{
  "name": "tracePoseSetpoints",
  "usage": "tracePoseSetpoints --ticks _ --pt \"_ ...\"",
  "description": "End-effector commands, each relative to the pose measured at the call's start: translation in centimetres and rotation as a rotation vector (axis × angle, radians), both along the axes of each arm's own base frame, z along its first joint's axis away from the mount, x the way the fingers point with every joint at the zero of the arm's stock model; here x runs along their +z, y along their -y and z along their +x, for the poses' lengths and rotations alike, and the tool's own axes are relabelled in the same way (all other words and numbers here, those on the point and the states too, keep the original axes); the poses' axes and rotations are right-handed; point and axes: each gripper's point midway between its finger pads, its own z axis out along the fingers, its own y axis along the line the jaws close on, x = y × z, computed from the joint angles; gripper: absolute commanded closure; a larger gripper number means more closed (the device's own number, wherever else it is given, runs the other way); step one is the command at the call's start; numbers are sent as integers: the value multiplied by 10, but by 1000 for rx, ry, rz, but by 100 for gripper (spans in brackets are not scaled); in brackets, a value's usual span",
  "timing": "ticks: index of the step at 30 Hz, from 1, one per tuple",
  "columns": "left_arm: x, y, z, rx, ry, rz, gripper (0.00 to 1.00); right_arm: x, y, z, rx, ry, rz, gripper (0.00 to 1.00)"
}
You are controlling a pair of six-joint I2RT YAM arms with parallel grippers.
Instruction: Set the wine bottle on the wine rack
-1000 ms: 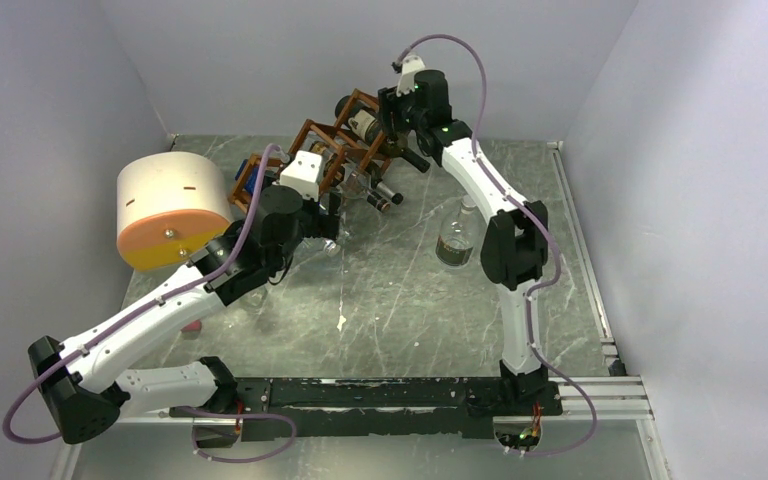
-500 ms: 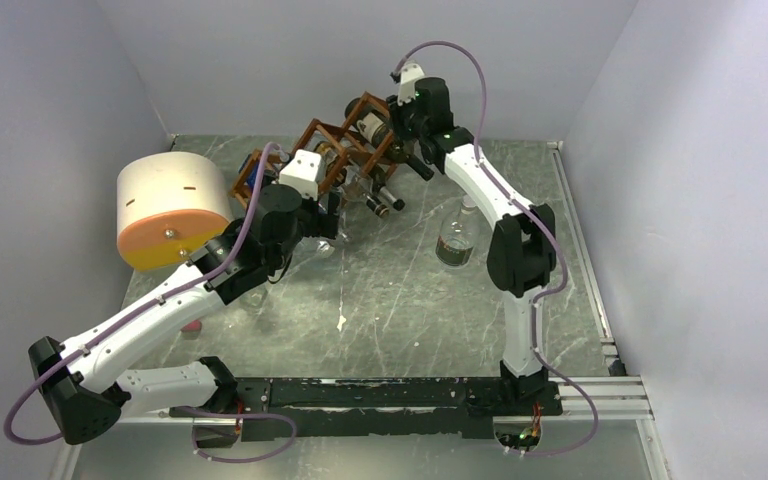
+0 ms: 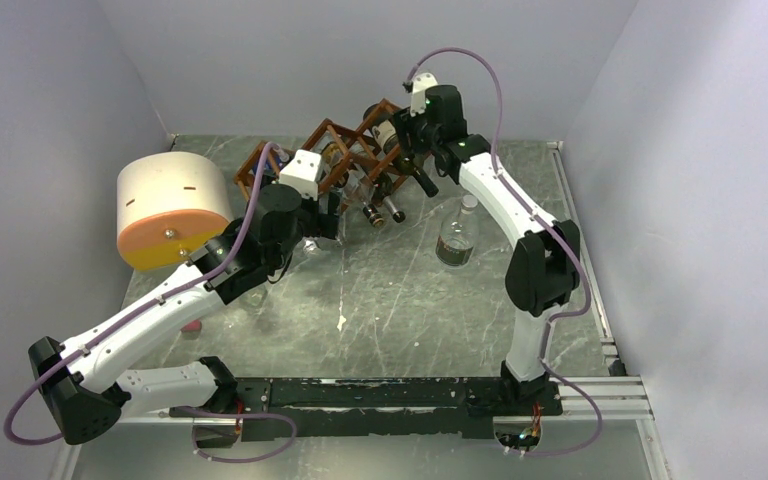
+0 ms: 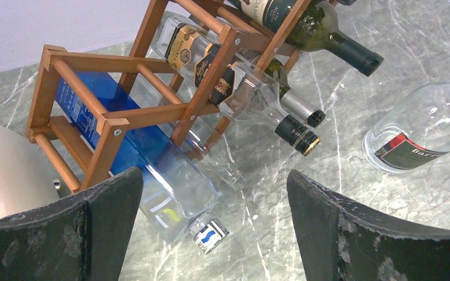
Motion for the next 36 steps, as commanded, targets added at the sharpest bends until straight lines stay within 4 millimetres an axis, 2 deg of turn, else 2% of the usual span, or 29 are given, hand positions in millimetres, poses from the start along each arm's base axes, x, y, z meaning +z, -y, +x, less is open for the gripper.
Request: tracePoseSetpoints --ticks 1,4,6,10,15,18,21,28,32,36 --pt "16 2 0 -10 15 -49 4 47 7 -23 -1 49 72 30" --pt "18 3 -3 -25 17 -63 4 61 20 -39 -64 31 98 32" --pt "19 6 -5 -44 21 -78 4 59 35 -53 -137 -10 103 34" --pt "21 16 -9 -103 33 -116 4 42 61 -94 -218 -72 100 36" --pt "19 34 -17 -212 32 -159 5 27 104 -150 -365 -82 114 35" --pt "14 44 -22 -266 23 -186 5 6 115 -172 -388 -113 108 35" --pt "12 51 -25 -297 15 -202 5 -6 117 -181 -386 -141 97 34" --pt "9 58 -27 -324 -10 -221 6 -22 113 -183 -352 -180 76 39" --pt "11 60 -29 -337 -6 -236 6 -22 114 -179 -363 -169 70 50" --pt "11 62 -30 -345 -11 -239 7 -30 116 -179 -382 -187 63 67"
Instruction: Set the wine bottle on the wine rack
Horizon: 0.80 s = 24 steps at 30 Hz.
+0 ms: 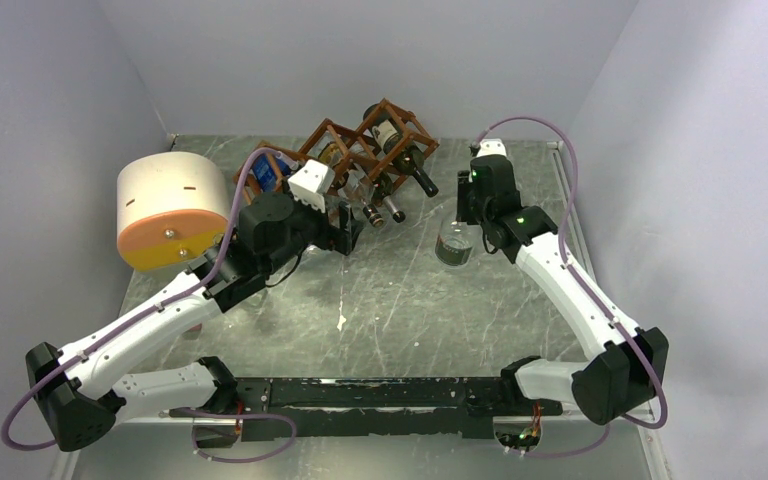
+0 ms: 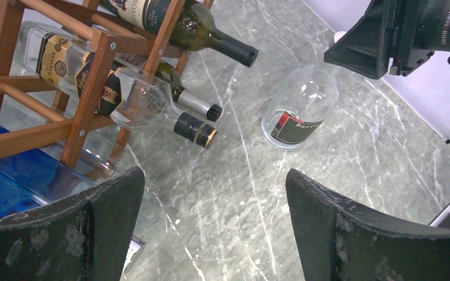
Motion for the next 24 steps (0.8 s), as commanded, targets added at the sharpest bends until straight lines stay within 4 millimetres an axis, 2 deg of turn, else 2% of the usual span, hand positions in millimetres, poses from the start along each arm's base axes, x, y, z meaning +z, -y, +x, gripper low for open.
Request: tracePoseSetpoints --ticks 1,9,14,20,24 --pt "10 6 -1 -28 12 -52 7 -7 4 3 -37 -5 -6 69" --pt "6 15 1 -53 1 -50 7 5 32 -10 -204 137 51 84" --pt "2 18 4 -53 -4 -41 7 -28 46 -43 -339 98 166 85" --pt "-4 26 8 -70 -12 -33 7 -68 49 -90 -437 -21 309 90" --pt "-7 34 11 -86 -24 -32 7 -72 39 -107 -401 -35 407 91"
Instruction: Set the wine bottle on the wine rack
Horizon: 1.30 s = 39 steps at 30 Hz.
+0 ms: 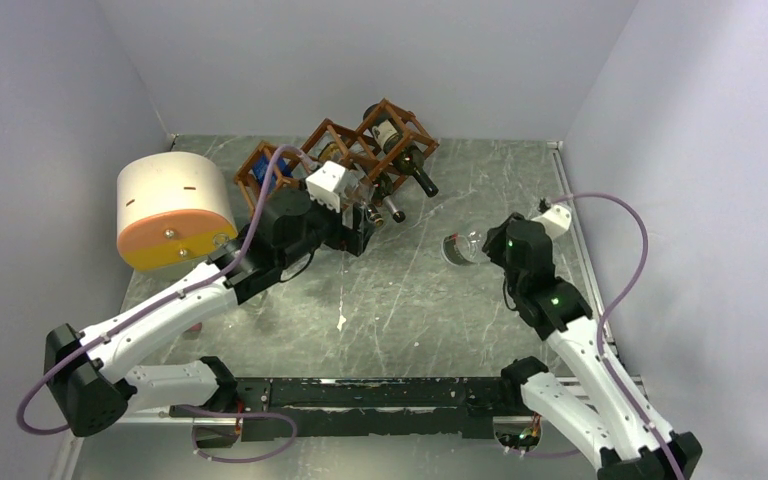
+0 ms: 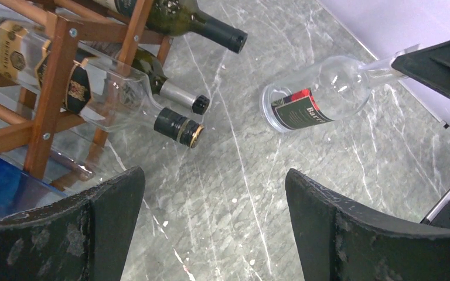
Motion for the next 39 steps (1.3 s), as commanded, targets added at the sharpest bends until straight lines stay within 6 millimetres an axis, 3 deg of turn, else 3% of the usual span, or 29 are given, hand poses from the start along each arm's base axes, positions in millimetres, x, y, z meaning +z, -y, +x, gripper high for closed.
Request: tracePoseSetpoints --ticks 1,8,12,21,29,35,39 --pt "11 14 5 -38 9 -44 7 -63 -16 -42 48 -218 125 92" --pt "8 17 5 -43 -8 -45 8 -89 -29 -57 125 -317 149 99" --pt "10 16 4 -46 -4 -53 8 -89 -32 -57 161 -313 141 100" --pt "7 14 3 -41 -9 -47 8 -124 -57 -53 325 -454 91 100" --pt "8 10 2 -32 0 -41 8 -145 -52 -45 305 -508 27 100" --pt "5 10 4 -26 -6 -28 8 -158 -50 -43 300 -541 -2 85" --pt "4 9 4 -23 -2 -28 8 -166 -46 -45 283 -569 -21 80"
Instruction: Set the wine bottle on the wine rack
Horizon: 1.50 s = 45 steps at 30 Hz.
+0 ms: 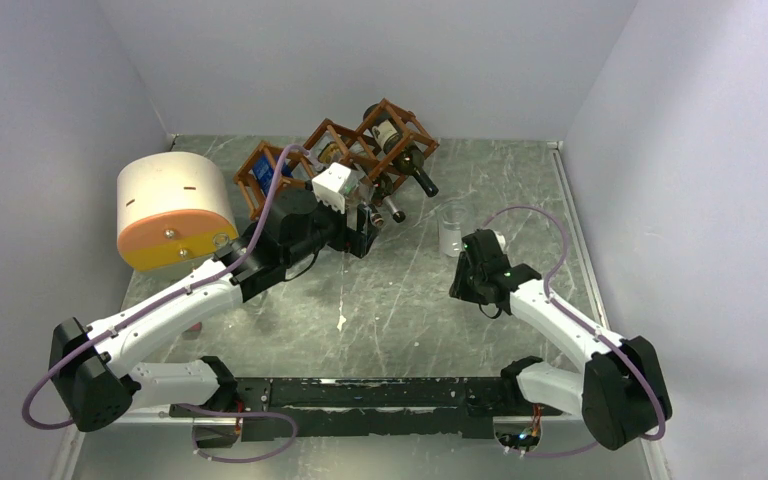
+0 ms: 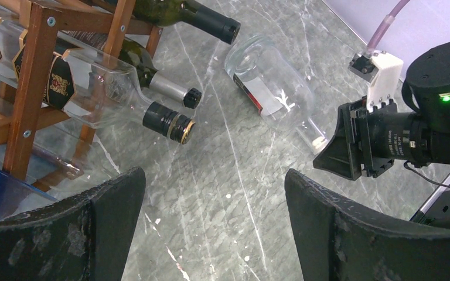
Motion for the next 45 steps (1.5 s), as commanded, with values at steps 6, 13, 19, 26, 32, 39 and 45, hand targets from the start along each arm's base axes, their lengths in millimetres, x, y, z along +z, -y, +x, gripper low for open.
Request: tracePoseSetpoints --ticks 6,13,19,26,32,39,45 --pt "16 -2 5 14 35 -28 8 -11 6 9 -18 11 -50 72" --pt "18 -6 4 25 46 -31 8 -11 8 18 -40 25 -70 60" --pt "19 -10 4 39 52 -26 8 -16 10 27 -41 19 -110 54" --pt "20 -14 3 47 58 -24 8 -13 8 48 -20 50 -143 50" --pt "22 -17 3 60 64 -18 8 -15 6 66 14 60 -186 50" --pt "26 -19 3 60 73 -14 8 -21 6 81 29 50 -221 50" --pt "26 -20 3 65 73 -8 8 -31 5 82 40 32 -217 54"
